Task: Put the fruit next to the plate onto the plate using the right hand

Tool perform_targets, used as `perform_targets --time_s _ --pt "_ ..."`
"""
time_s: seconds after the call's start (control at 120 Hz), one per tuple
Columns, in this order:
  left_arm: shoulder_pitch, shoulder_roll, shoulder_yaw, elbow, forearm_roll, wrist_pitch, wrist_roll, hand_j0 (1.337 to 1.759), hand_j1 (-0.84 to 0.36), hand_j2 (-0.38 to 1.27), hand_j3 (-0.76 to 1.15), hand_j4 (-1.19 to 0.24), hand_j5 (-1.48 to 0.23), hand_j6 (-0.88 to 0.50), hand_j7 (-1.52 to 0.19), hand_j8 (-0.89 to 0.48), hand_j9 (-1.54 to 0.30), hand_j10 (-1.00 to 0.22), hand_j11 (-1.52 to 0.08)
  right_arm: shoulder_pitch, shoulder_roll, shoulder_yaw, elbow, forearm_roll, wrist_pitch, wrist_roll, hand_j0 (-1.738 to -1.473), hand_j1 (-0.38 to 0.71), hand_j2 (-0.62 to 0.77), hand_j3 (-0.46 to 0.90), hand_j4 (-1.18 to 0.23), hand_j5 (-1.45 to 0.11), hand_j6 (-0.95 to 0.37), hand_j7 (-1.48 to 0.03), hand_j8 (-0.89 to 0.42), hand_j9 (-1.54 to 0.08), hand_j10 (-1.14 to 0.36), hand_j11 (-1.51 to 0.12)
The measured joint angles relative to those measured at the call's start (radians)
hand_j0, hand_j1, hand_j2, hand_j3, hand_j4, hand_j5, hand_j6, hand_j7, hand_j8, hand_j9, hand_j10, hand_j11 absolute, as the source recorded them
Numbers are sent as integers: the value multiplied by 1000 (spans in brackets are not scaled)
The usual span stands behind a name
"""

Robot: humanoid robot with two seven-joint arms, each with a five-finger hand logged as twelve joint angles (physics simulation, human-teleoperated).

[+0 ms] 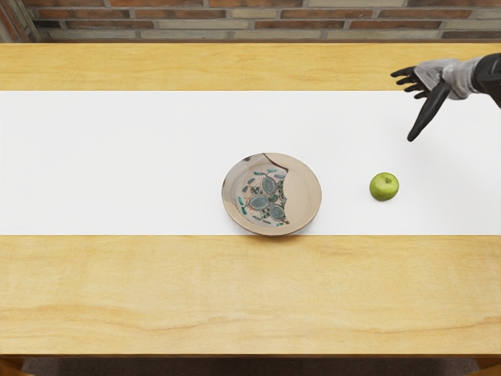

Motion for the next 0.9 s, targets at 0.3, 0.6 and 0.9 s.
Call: perform_targets --time_s 0.3,0.6,0.9 --pt "0 0 0 0 0 0 0 1658 349 0 0 0 0 0 0 0 0 0 0 0 28 -22 21 -10 0 -69 -1658 -330 -3 0 -18 -21 -18 -21 -18 -21 -17 -21" --pt "0 0 0 0 0 0 0 1658 349 0 0 0 0 0 0 0 0 0 0 85 -349 127 699 -19 0 -261 -1658 -328 -3 0 -20 -23 -20 -23 -20 -23 -19 -23" --pt "0 0 0 0 0 0 0 1658 349 0 0 0 0 0 0 0 0 0 0 116 -383 191 918 -210 -13 -504 -1658 -329 -3 0 -20 -22 -21 -22 -20 -22 -19 -22"
